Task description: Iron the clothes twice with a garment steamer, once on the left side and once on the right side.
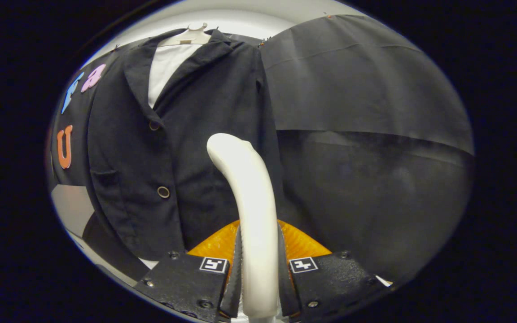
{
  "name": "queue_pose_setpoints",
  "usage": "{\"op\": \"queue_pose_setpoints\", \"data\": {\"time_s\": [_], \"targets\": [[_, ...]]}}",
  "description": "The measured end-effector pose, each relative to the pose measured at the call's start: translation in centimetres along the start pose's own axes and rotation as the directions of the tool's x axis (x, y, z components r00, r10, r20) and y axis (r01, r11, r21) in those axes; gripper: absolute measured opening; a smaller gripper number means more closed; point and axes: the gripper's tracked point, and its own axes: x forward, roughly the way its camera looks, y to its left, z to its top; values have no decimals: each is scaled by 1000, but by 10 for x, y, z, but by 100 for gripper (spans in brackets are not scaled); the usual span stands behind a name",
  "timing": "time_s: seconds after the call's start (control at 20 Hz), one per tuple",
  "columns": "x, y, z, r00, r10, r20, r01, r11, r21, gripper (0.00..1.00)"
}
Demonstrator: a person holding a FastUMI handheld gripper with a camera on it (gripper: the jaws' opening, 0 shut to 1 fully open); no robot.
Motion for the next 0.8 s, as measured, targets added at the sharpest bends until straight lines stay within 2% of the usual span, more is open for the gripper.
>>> {"op": "queue_pose_setpoints", "data": {"time_s": [0.8], "targets": [[12,19,-90,983,0,-183,-12,998,-62,37]]}}
